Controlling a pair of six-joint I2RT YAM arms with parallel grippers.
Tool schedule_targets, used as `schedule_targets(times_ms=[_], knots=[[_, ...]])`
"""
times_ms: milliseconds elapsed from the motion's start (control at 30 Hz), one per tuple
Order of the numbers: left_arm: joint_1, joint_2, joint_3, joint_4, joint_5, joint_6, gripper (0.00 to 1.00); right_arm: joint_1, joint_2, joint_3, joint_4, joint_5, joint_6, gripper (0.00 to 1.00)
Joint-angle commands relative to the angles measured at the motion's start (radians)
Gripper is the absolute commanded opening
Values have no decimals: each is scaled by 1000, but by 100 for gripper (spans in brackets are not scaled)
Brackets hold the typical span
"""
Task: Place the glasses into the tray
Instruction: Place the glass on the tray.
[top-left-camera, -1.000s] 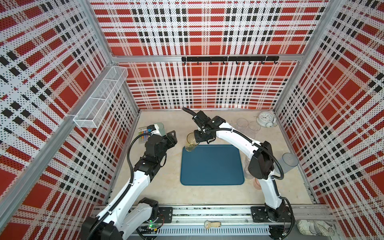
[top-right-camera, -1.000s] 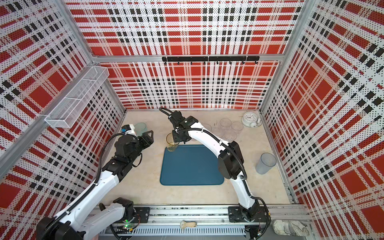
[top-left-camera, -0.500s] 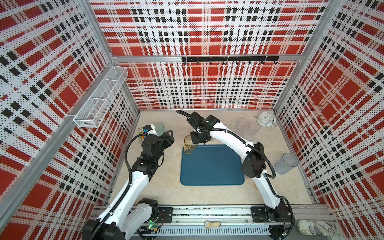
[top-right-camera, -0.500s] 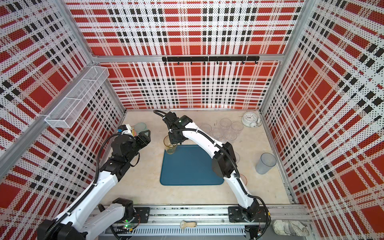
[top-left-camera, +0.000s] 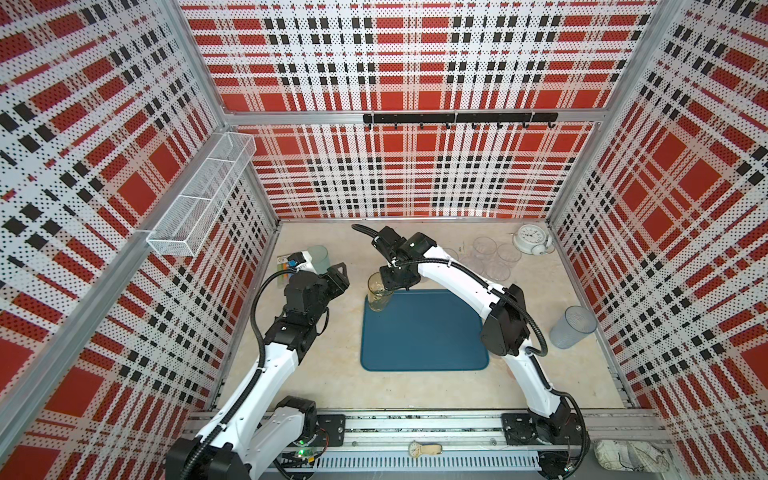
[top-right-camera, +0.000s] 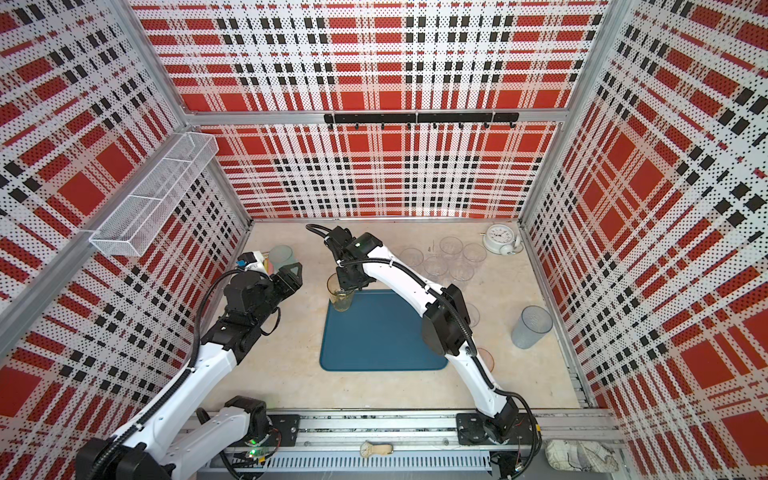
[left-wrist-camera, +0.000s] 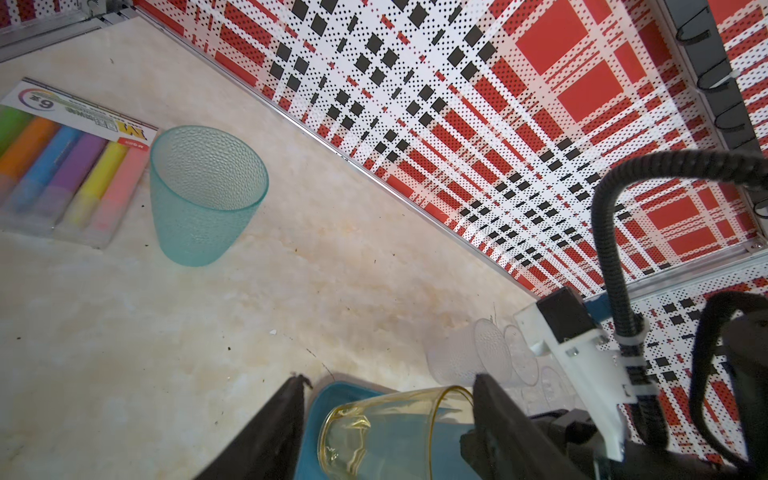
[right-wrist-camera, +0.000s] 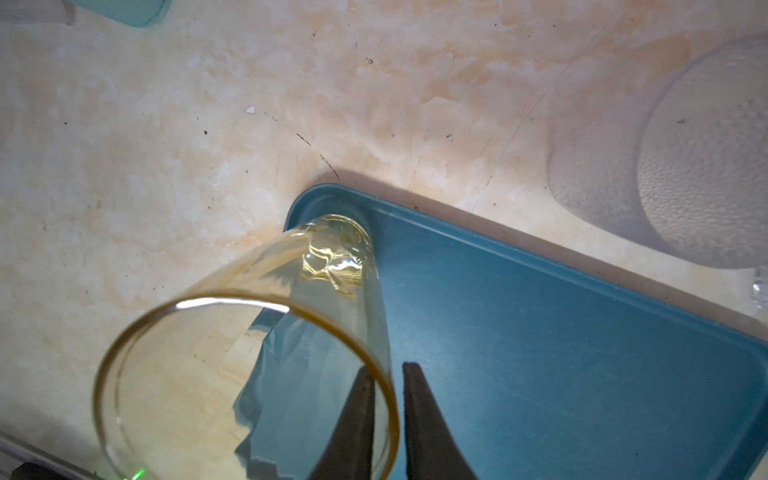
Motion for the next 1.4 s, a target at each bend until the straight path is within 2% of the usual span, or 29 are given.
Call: schedule_targets(times_ms=[0,600,833,1033,1133,1267,1367], knots=[[-3,1,-12,23,10,-2,67,8,19,24,11,-16,22,21],[-4,-2,2,-6,-7,-5,68,7,-42,-56,171,-117,108,31],[23,10,65,-63,-22,36,68,2,-95,-74,206,-153,116,43],[96,62,181,-148,1,105,68,-22,-191,-136,270,-181,130,51],[181,105,251,-192,27,136,69,-32,-257,-195,324,-172,131,55],[286,249,366,-253,80,127,68,-47,-341,-351,416,-96,127,57],[348,367,429,-265,129,116,66,-51,-369,-444,446,-85,134,57]])
